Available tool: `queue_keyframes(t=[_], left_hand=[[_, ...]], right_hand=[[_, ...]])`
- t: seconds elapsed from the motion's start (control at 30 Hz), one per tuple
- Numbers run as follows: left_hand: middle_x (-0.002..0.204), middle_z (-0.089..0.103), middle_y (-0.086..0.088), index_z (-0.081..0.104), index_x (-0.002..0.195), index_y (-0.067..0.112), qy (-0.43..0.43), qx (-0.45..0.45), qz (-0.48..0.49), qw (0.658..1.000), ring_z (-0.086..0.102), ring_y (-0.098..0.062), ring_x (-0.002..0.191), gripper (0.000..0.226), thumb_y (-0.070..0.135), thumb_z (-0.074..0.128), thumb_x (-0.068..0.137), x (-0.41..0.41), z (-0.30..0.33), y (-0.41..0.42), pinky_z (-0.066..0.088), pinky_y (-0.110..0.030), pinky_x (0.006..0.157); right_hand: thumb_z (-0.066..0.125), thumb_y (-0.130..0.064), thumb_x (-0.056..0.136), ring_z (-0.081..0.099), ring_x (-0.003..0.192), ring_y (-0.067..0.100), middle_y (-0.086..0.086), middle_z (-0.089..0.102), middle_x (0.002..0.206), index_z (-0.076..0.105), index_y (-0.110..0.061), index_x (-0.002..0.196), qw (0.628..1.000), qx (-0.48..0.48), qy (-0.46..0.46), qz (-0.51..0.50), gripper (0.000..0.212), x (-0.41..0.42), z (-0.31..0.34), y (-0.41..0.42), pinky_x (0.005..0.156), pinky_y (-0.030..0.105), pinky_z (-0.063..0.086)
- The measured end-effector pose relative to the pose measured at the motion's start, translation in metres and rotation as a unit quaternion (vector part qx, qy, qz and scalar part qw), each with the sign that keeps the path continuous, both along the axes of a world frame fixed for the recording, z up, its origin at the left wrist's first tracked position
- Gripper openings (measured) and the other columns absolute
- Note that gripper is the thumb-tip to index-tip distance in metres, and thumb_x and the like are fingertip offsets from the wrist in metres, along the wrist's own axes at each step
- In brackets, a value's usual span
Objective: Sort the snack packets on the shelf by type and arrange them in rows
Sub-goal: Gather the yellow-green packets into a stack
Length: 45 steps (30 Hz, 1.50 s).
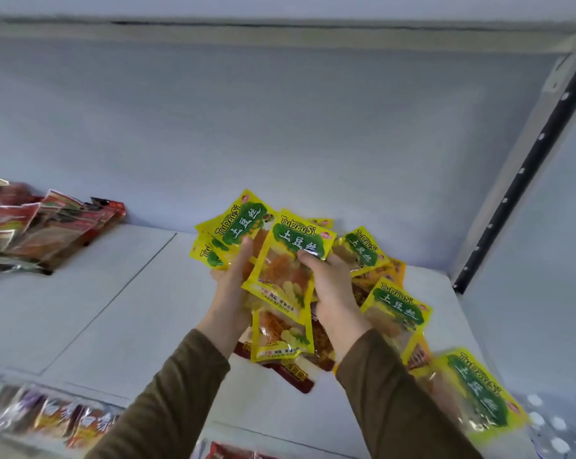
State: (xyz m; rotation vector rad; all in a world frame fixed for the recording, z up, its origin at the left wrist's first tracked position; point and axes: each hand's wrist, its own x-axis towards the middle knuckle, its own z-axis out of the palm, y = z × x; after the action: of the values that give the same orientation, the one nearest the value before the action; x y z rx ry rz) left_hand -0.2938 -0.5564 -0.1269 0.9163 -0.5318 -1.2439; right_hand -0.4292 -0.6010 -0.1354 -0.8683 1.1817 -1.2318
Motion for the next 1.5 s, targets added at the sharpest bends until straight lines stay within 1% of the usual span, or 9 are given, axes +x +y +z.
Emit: queue_keyframes(t=[0.17,0.3,0.43,0.57,0.7,0.97,1.2,1.43,1.5], left_hand=[[0.14,0.057,-0.03,0.036,0.152,0.01,0.022,0.027,0.036,0.999,0.06,-0.05,0.124,0.068,0.02,0.071,0.095,0.016,-0.005,0.002,0.048,-0.068,0.102],[0.134,0.064,-0.024,0.04,0.148,0.013,0.001,0.05,0.071,0.996,0.066,-0.044,0.118,0.066,0.022,0.075,0.092,0.029,-0.009,0.007,0.058,-0.055,0.09],[0.127,0.071,-0.017,0.042,0.145,0.016,-0.028,0.06,0.057,0.996,0.071,-0.039,0.11,0.065,0.022,0.077,0.09,0.049,-0.013,0.019,0.063,-0.046,0.075],[0.128,0.07,-0.019,0.042,0.147,0.016,-0.054,0.058,0.0,0.997,0.069,-0.042,0.114,0.075,0.022,0.083,0.085,0.075,-0.018,0.037,0.058,-0.055,0.09],[0.132,0.067,-0.022,0.042,0.149,0.014,-0.053,0.06,-0.028,0.996,0.068,-0.042,0.115,0.079,0.032,0.082,0.084,0.114,-0.02,0.057,0.058,-0.053,0.086],[0.131,0.067,-0.019,0.039,0.138,0.02,-0.054,0.078,-0.034,0.995,0.073,-0.037,0.108,0.079,0.031,0.084,0.074,0.231,-0.026,0.091,0.063,-0.053,0.076],[0.132,0.064,-0.027,0.04,0.147,0.012,-0.067,0.088,-0.056,0.992,0.069,-0.047,0.109,0.073,0.009,0.079,0.086,0.318,-0.036,0.099,0.062,-0.056,0.076],[0.122,0.064,-0.022,0.037,0.146,0.011,-0.066,0.107,-0.062,0.99,0.071,-0.024,0.059,0.073,0.017,0.08,0.087,0.353,-0.032,0.07,0.053,-0.031,0.042],[0.131,0.065,-0.023,0.04,0.147,0.008,-0.072,0.119,-0.086,0.987,0.076,-0.036,0.083,0.07,0.024,0.078,0.09,0.357,-0.026,0.053,0.06,-0.041,0.054]], right_hand=[[0.085,-0.045,0.077,0.05,0.13,0.021,-0.002,0.055,0.143,0.054,-0.019,0.142,0.996,0.042,0.006,0.079,0.076,0.004,-0.009,0.004,0.109,0.042,0.037],[0.08,-0.042,0.085,0.058,0.112,0.021,-0.008,0.069,0.11,0.071,-0.028,0.101,0.999,0.031,0.004,0.027,0.023,-0.004,0.002,0.002,0.098,0.043,0.046],[0.075,-0.033,0.091,0.075,0.082,0.017,0.006,0.079,0.096,0.072,-0.018,0.098,0.998,-0.041,-0.035,0.044,0.017,-0.008,0.018,-0.008,0.074,0.038,0.058],[0.07,-0.04,0.094,0.064,0.071,0.017,0.02,0.072,0.088,0.067,-0.009,0.084,0.963,-0.18,0.189,0.064,0.033,0.025,0.036,-0.011,0.063,0.033,0.046],[0.063,-0.038,0.099,0.071,0.067,-0.004,-0.018,0.061,0.049,0.045,-0.032,0.066,0.889,-0.285,0.342,0.106,0.039,0.086,0.035,0.001,0.049,0.017,0.037],[0.062,-0.04,0.097,0.068,0.085,0.026,0.0,0.074,0.085,0.072,-0.023,0.094,0.847,-0.317,0.423,0.064,0.02,0.227,0.005,0.045,0.074,0.039,0.05],[0.072,-0.037,0.09,0.075,0.085,0.017,-0.008,0.077,0.09,0.073,-0.031,0.099,0.949,-0.185,0.209,0.149,0.011,0.3,-0.004,0.067,0.074,0.041,0.063],[0.073,-0.046,0.085,0.071,0.111,0.027,0.009,0.074,0.119,0.068,-0.017,0.127,0.939,0.07,-0.016,0.337,0.051,0.322,-0.021,0.054,0.095,0.042,0.058],[0.073,-0.045,0.083,0.072,0.109,0.027,0.01,0.074,0.12,0.071,-0.017,0.125,0.939,0.088,-0.063,0.327,0.05,0.329,-0.03,0.047,0.088,0.04,0.06]])
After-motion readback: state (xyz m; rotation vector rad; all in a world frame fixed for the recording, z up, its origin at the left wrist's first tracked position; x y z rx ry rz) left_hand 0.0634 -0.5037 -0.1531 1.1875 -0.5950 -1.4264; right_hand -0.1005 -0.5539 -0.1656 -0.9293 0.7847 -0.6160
